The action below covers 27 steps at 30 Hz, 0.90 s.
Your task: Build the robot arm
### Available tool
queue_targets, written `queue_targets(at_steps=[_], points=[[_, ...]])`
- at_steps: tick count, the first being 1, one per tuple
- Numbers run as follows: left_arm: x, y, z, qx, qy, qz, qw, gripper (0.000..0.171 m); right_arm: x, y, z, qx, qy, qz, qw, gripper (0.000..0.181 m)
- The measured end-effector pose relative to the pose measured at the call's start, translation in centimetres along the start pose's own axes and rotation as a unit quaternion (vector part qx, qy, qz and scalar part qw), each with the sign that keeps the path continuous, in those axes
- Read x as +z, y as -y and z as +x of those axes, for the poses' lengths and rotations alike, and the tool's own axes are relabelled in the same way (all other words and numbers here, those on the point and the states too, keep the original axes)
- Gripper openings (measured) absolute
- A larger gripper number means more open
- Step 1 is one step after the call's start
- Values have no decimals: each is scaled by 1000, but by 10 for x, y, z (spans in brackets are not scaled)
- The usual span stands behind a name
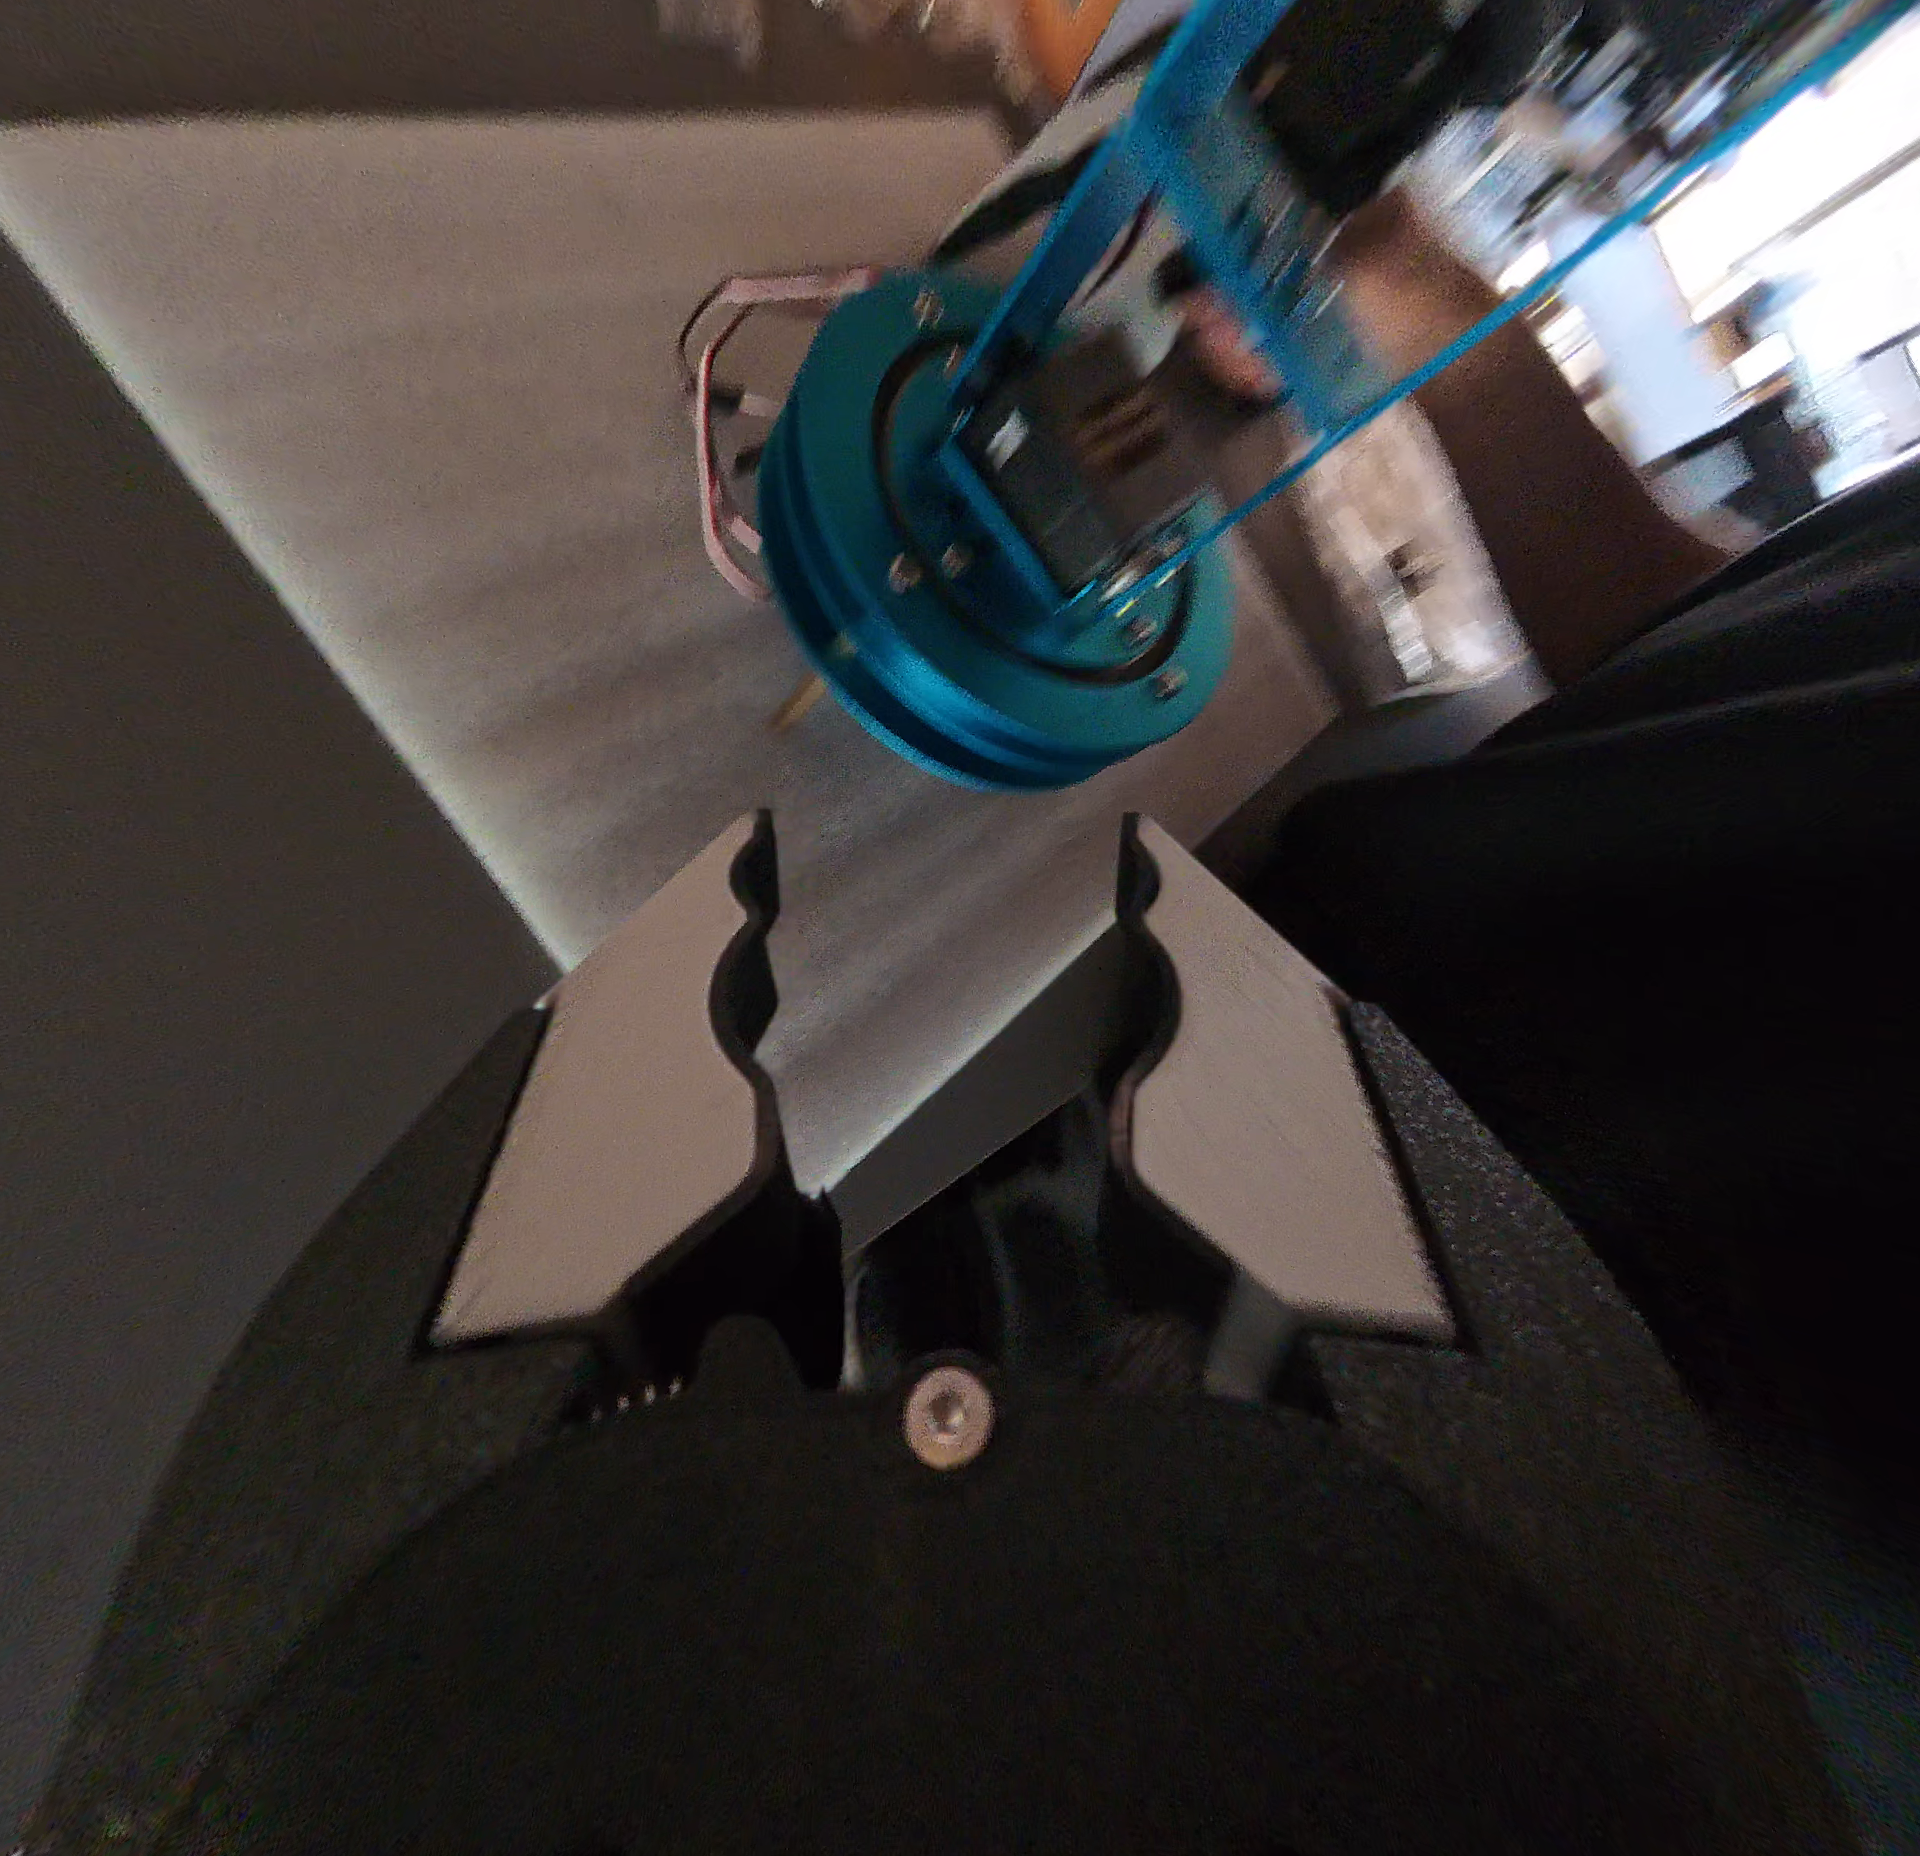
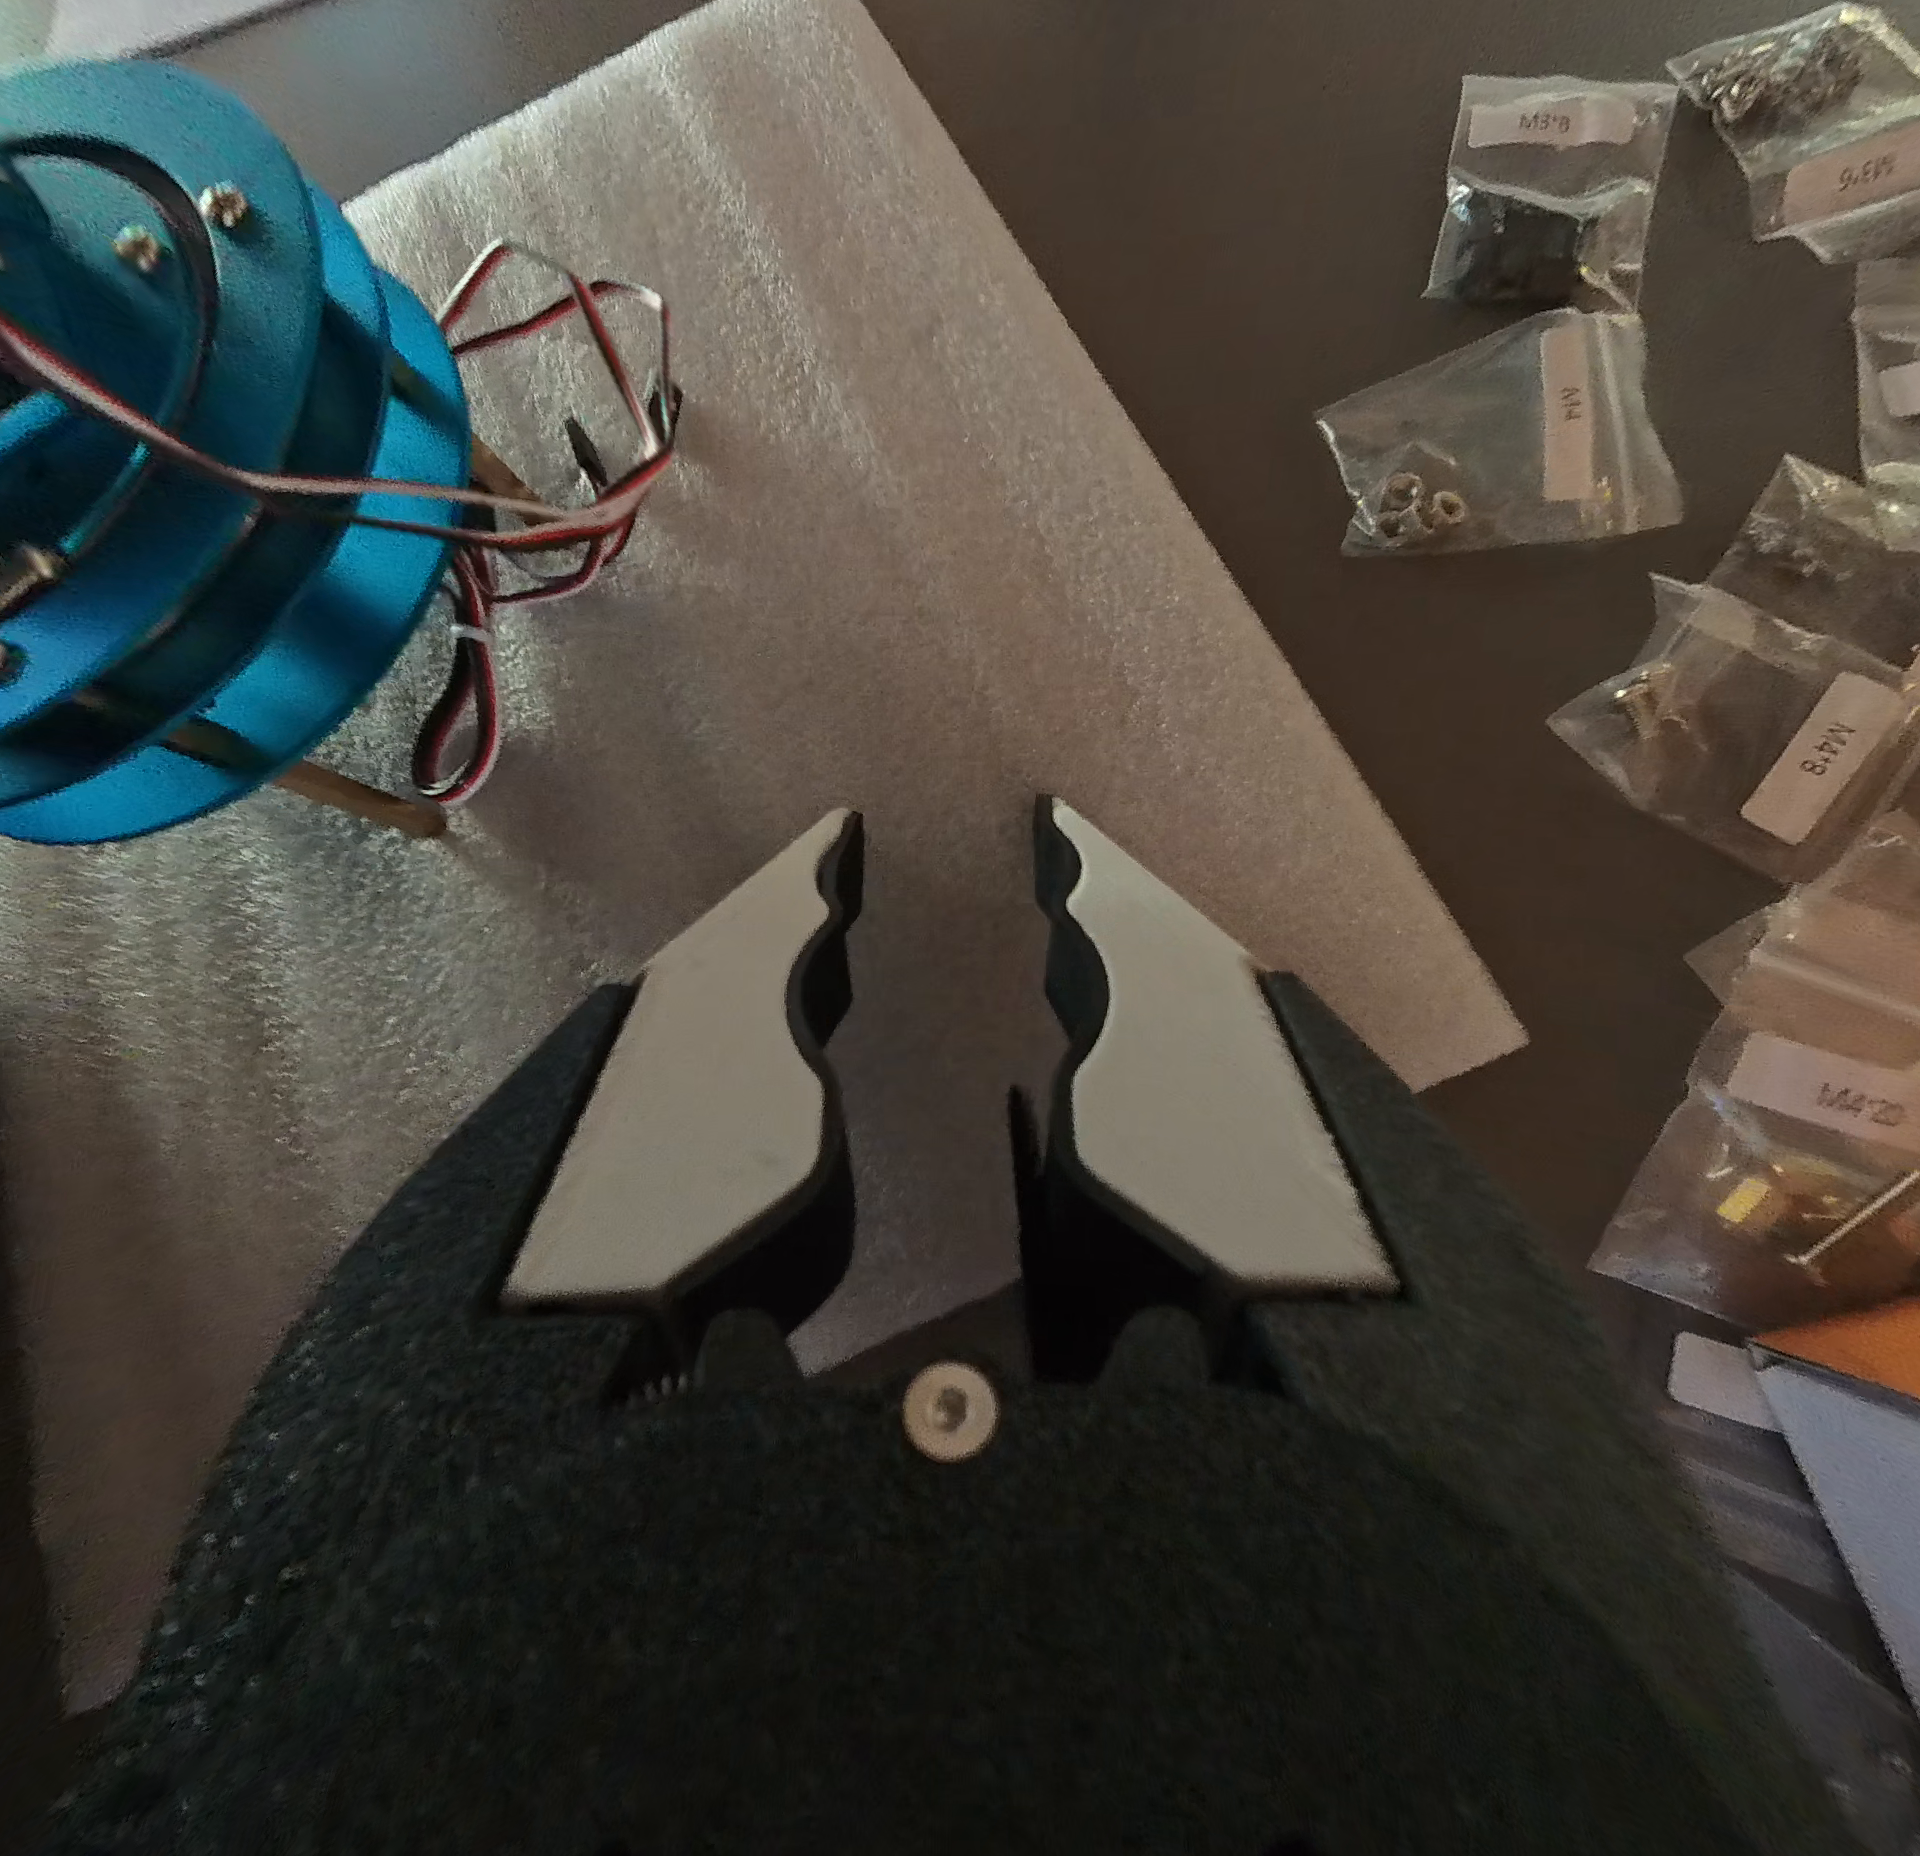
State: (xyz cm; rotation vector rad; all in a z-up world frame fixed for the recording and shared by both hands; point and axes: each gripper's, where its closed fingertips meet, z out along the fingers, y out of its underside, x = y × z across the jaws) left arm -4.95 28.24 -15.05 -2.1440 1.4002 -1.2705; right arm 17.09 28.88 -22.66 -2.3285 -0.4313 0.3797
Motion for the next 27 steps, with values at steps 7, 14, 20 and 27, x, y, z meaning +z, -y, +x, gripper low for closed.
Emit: queue_targets(at_steps=[7,14,20,27], points=[[30,-42,-34,135,137,-142,971,66,-1,-4,-1,1,0,-6,1000,34],[34,-51,-53,179,171,-195,949,62,-6,-8,-3,12,8,-2,1000,33],[35,-46,-59,195,166,-218,942,61,-13,-16,-6,18,1,2,1000,33],[37,-42,-62,202,156,-235,938,60,-22,-14,-11,46,42,15,998,40]])
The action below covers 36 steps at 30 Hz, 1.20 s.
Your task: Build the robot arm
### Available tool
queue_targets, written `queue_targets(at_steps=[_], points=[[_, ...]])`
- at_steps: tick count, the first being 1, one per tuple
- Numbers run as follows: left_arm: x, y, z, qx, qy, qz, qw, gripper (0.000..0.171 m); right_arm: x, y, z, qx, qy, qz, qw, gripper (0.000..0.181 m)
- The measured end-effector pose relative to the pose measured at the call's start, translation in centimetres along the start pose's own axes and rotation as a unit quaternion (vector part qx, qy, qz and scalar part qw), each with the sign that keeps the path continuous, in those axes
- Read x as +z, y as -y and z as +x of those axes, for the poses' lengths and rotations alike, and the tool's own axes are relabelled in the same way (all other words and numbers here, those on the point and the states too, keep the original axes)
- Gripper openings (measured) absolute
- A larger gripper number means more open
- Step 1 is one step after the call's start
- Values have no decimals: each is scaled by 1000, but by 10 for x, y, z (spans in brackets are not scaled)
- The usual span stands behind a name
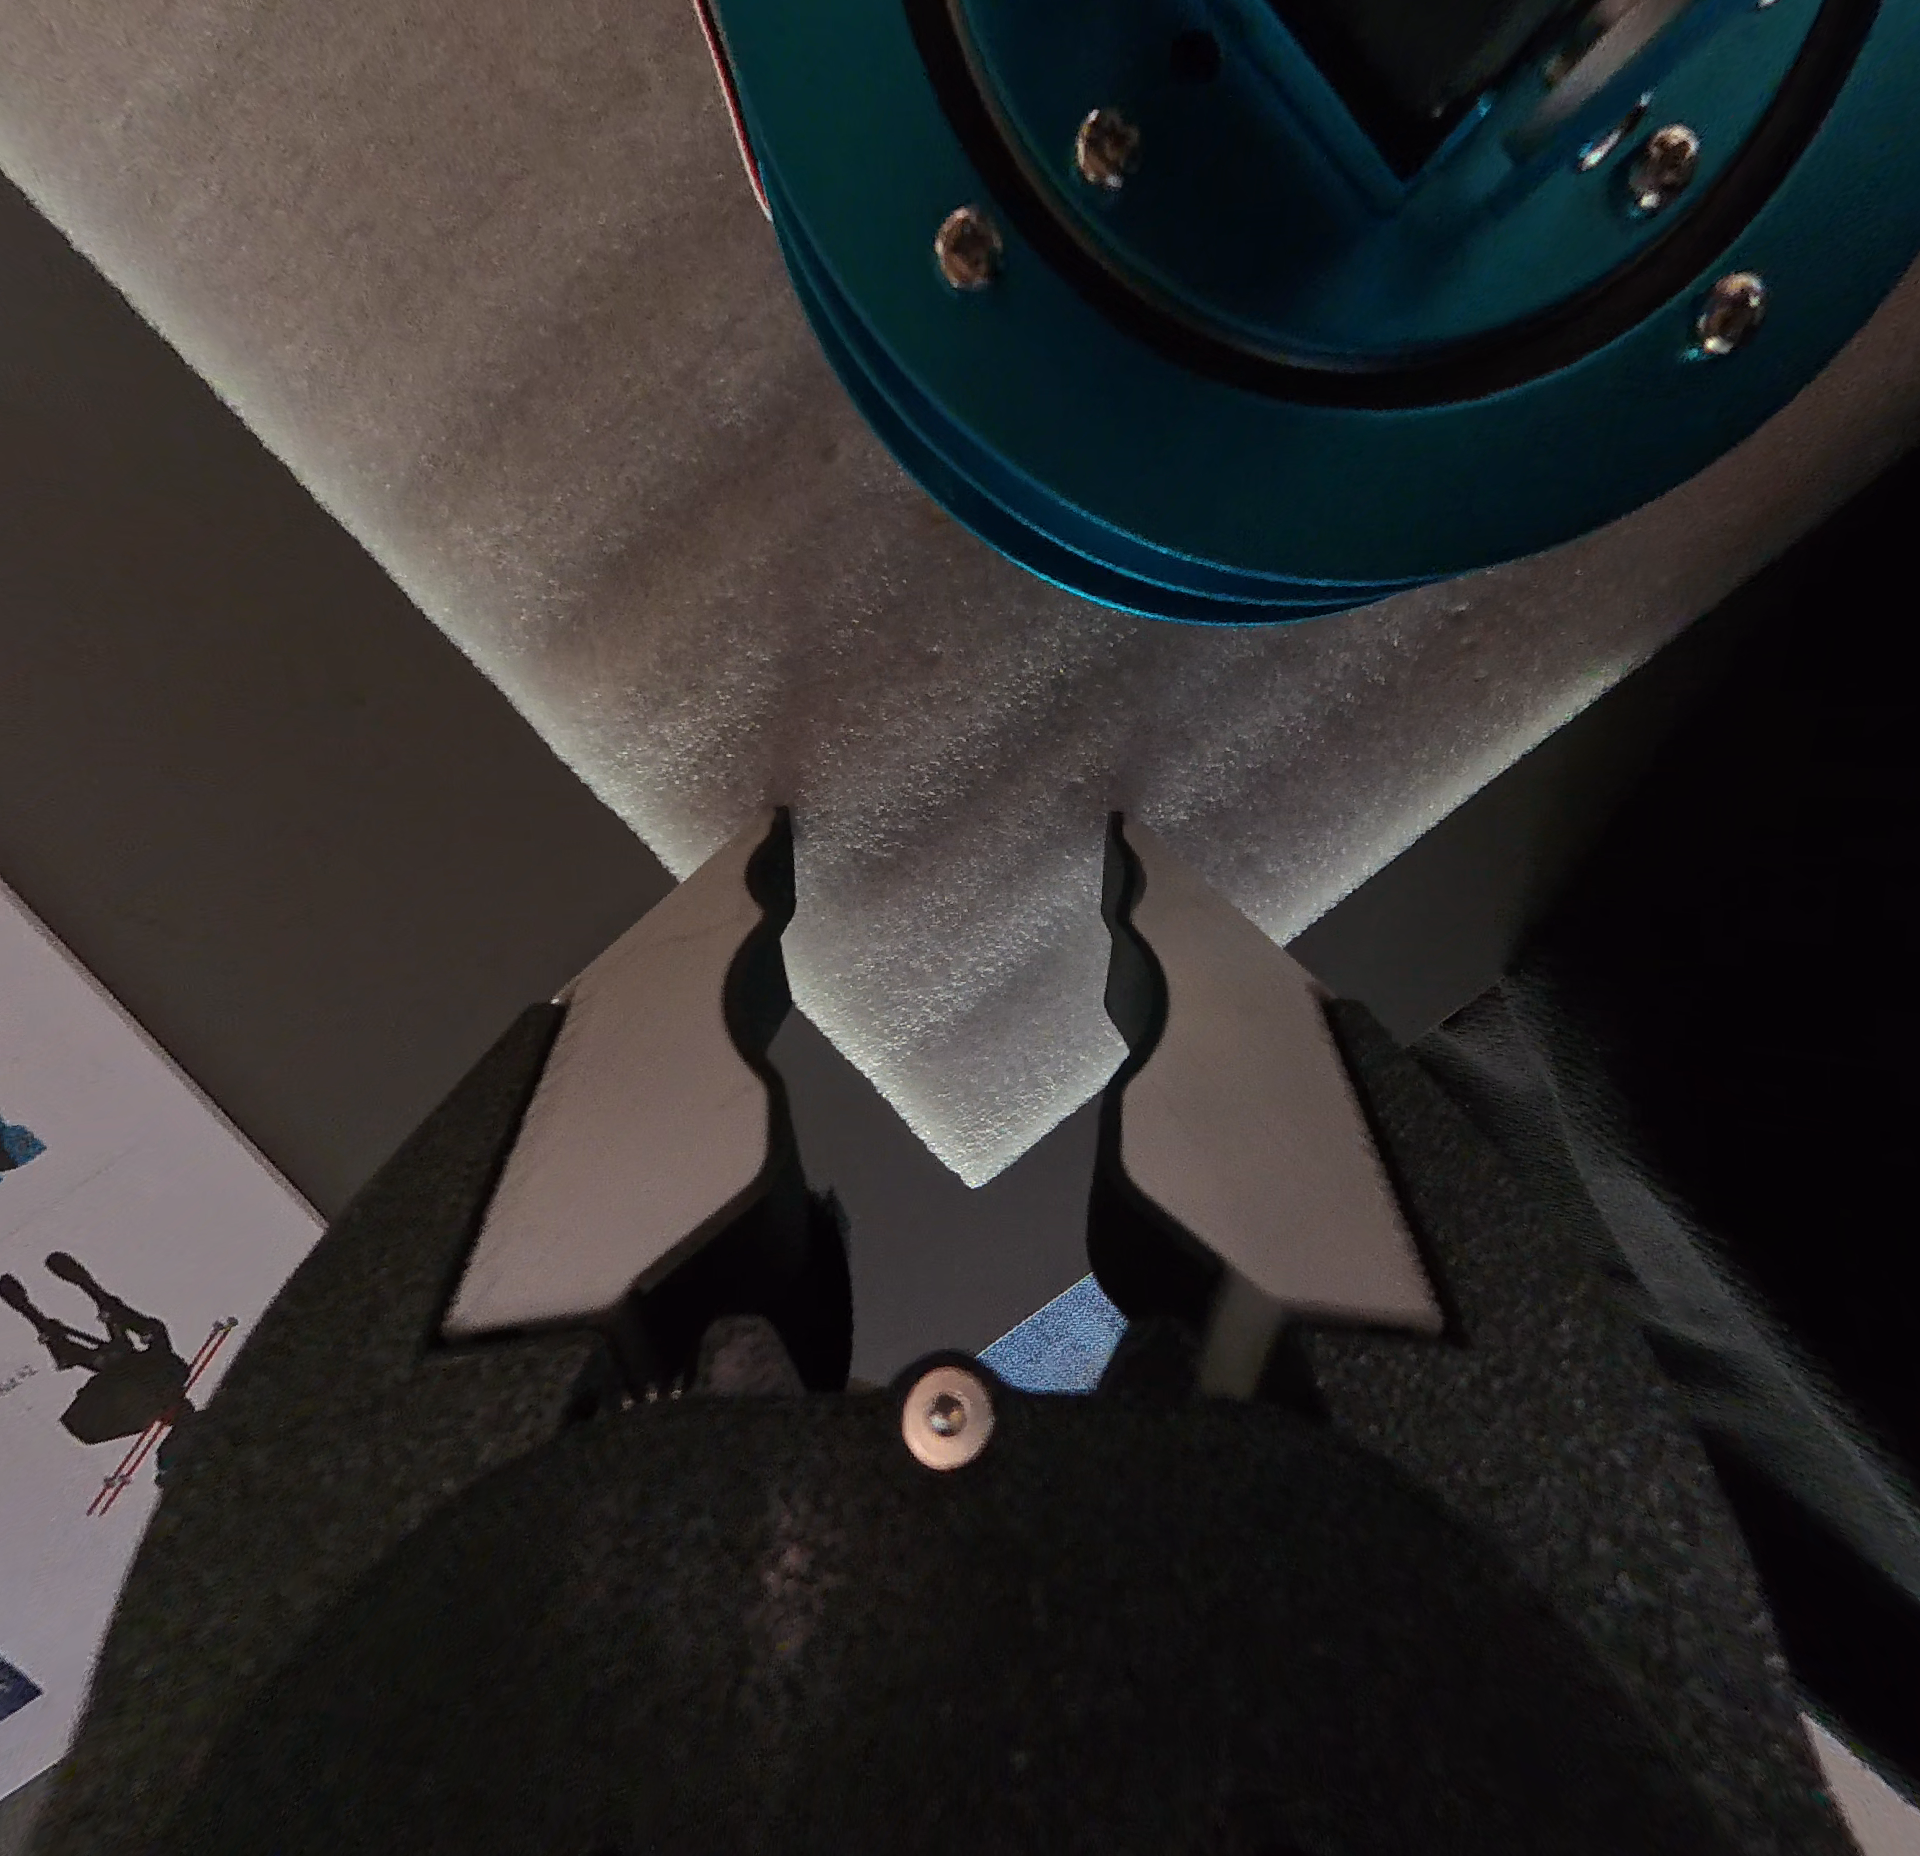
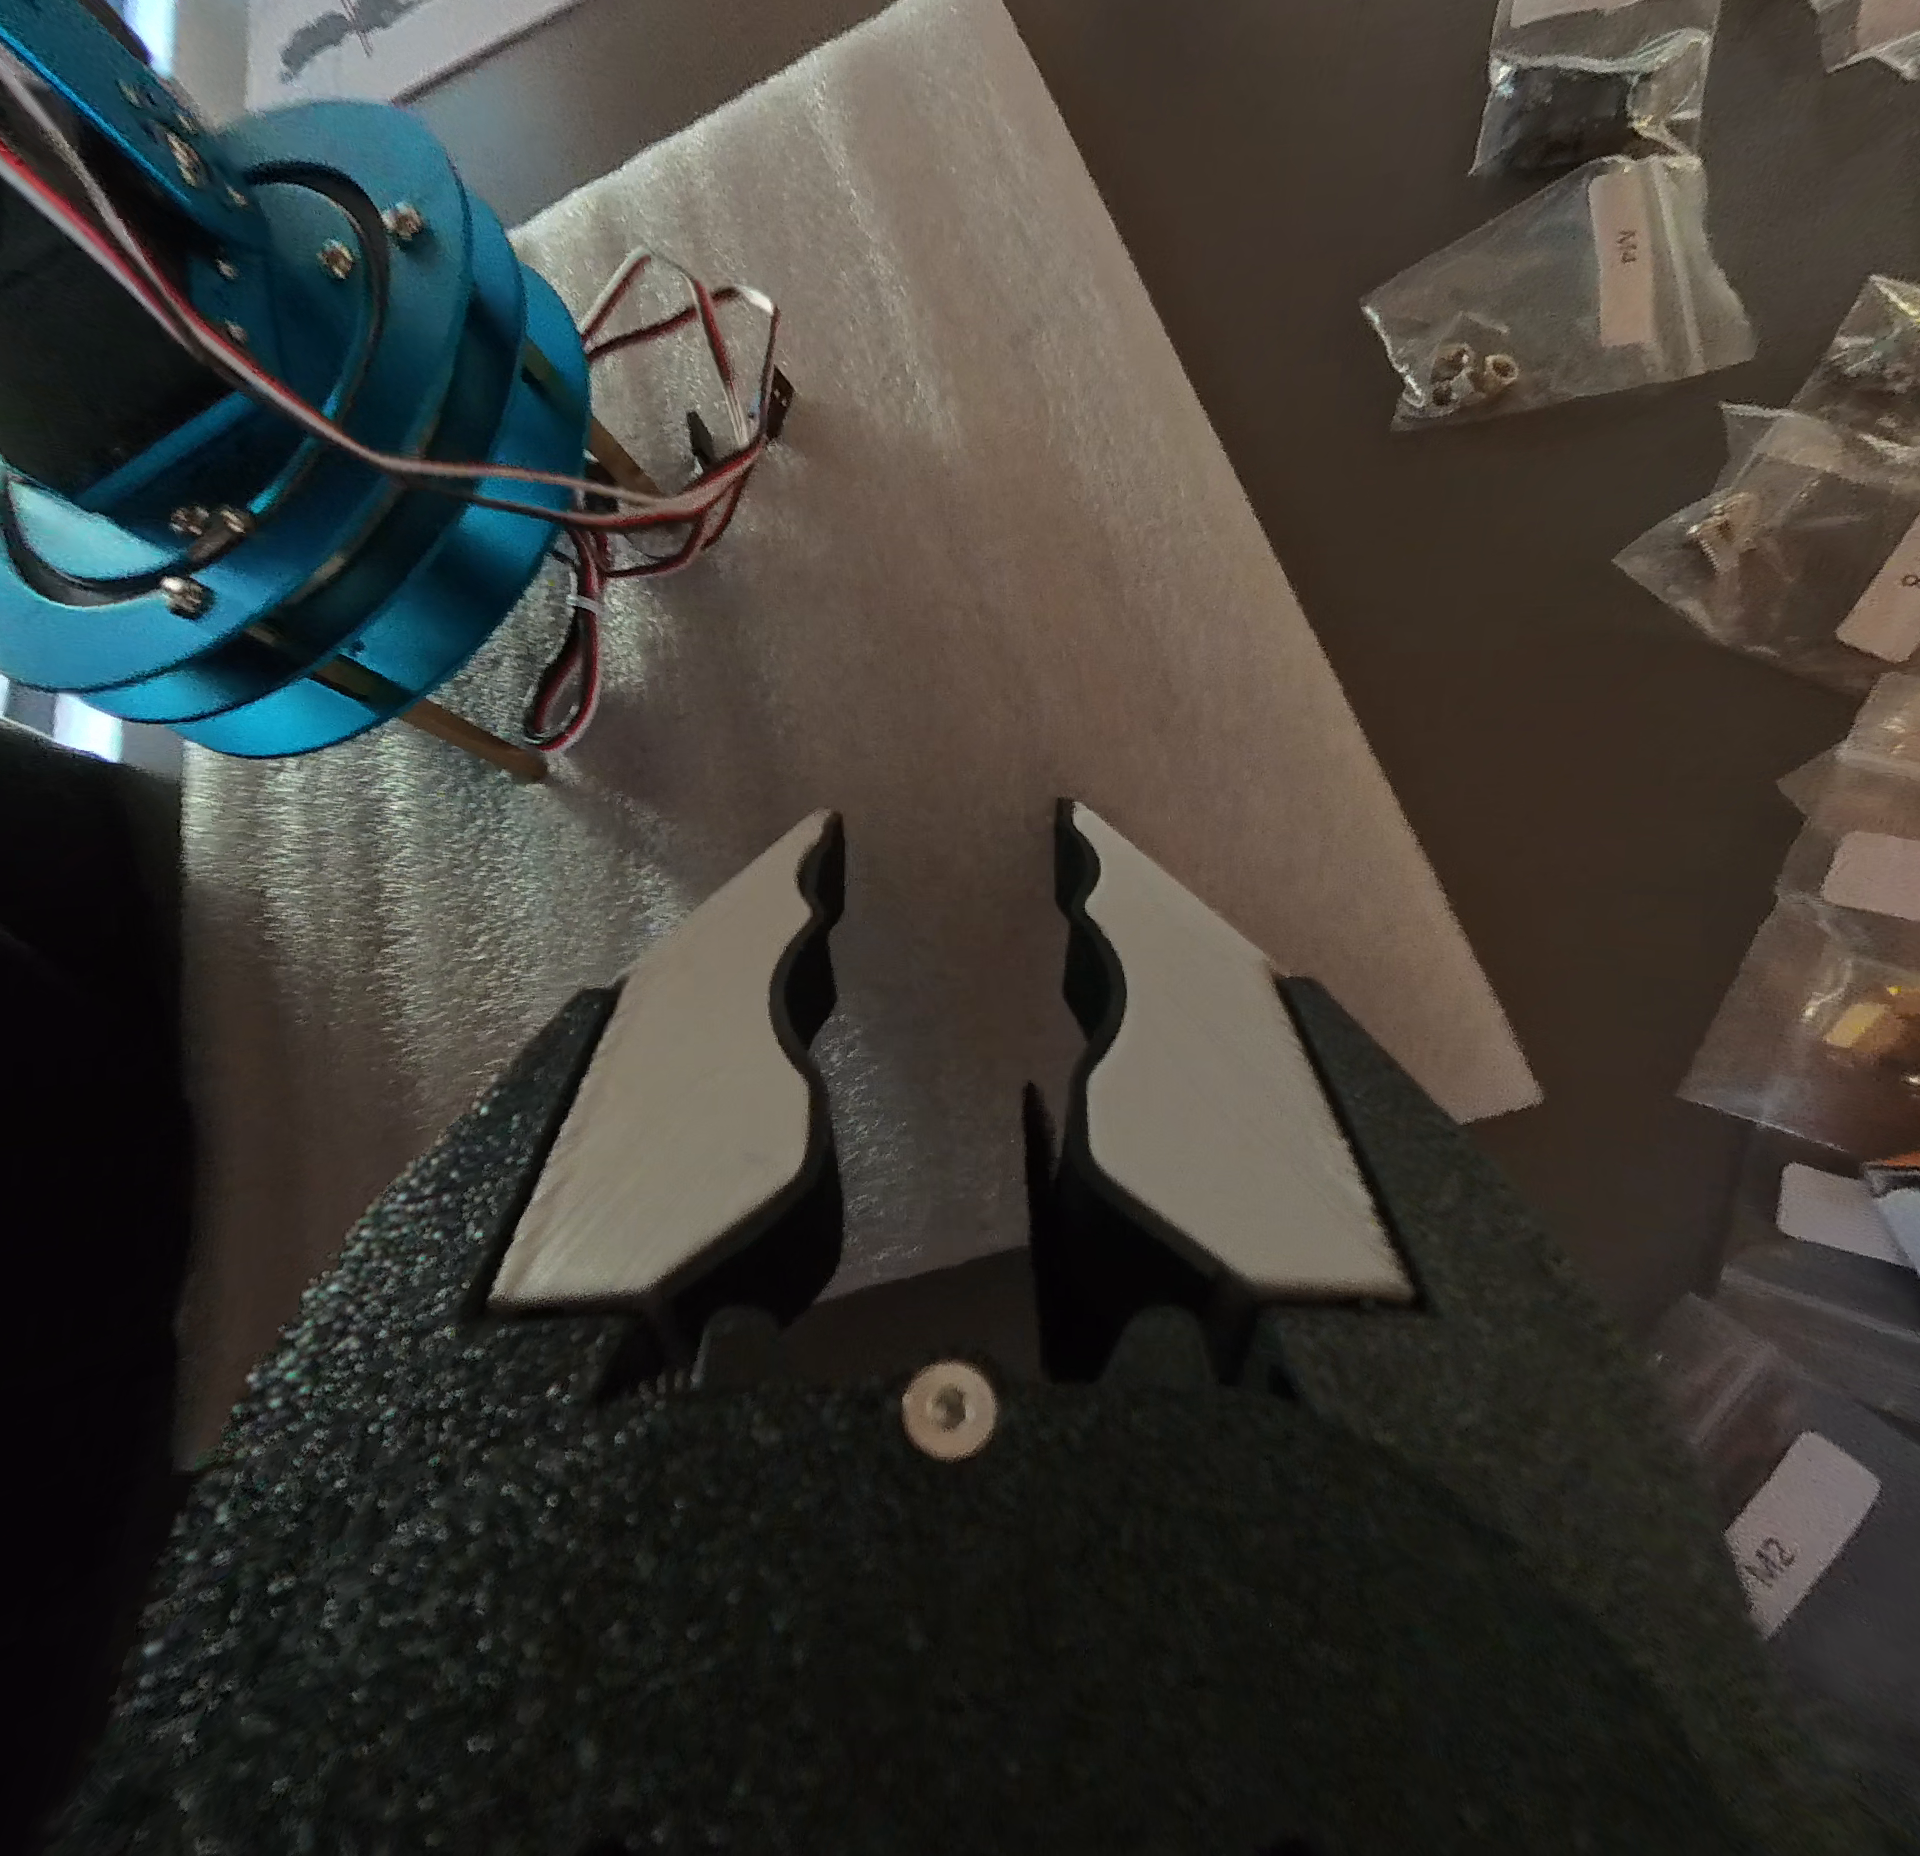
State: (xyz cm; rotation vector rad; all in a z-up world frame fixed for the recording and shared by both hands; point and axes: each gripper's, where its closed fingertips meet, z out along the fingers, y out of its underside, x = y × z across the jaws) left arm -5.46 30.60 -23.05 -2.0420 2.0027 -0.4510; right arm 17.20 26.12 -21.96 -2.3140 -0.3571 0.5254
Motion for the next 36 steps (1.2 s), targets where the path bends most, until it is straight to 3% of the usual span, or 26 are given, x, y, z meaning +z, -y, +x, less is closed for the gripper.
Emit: queue_targets(at_steps=[2,6,10,16,21,27,36], points=[[0,0,0,-2,1,-1,1000,60,-9,10,-3,18,27,26,999,40],[-1,0,1,-3,11,0,1000,60,-58,53,-12,58,98,165,980,35],[-3,-1,2,-1,24,1,1000,62,-109,65,-9,56,84,240,966,35],[-19,6,1,-15,30,28,999,62,-137,21,3,10,-16,216,976,42],[-47,40,-9,-63,14,124,990,55,-145,4,-9,-15,-19,227,974,44],[-79,74,-27,-94,21,210,973,56,-131,-24,-10,-2,-41,130,991,47],[-78,77,-38,-103,32,226,968,55,-155,-64,-7,63,-74,55,994,37]])
